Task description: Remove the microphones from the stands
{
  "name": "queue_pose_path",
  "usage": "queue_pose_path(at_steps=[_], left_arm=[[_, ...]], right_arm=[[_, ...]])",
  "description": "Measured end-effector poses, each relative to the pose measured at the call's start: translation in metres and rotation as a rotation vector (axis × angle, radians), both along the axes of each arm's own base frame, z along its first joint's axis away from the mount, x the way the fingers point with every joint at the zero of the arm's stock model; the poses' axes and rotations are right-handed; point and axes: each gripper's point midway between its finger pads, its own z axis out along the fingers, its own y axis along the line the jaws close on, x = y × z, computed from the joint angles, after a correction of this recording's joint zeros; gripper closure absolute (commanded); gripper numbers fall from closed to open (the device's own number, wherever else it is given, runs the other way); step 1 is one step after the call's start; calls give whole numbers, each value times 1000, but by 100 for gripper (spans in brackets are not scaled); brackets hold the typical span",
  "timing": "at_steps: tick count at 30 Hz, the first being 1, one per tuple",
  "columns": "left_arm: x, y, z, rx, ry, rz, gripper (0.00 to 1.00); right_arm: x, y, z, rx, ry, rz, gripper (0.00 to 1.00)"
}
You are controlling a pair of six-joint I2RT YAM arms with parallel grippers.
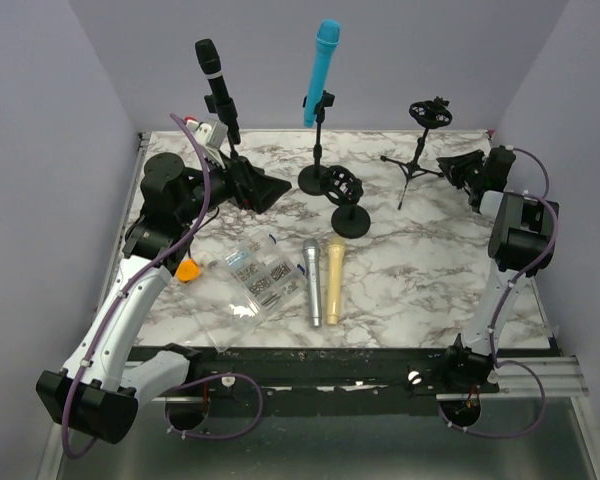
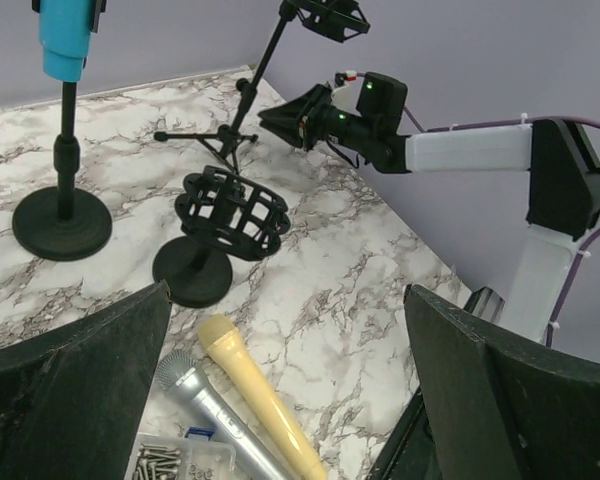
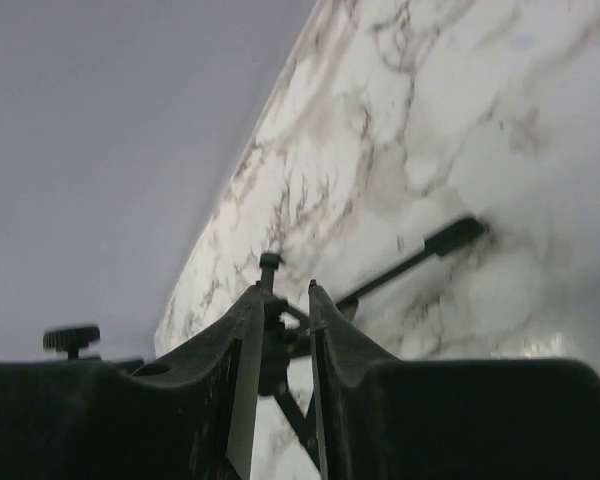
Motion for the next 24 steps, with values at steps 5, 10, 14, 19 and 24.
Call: queue_pose_path(at_steps=[5, 10, 14, 19, 24], left_arm=[[1, -1, -3, -1, 14, -7, 2], [2, -1, -4, -2, 18, -9, 2], [2, -1, -3, -3, 17, -8, 2], [2, -1, -3, -4, 14, -9, 2], [2, -1, -2, -6, 15, -9, 2]], right_arm=[[49, -16, -4, 15, -43, -18, 76], [70, -22, -29, 31, 3, -20, 75], [73, -21, -43, 34, 50, -14, 73], [70, -17, -48, 28, 72, -5, 71], [65, -13, -50, 8, 75, 8, 70]])
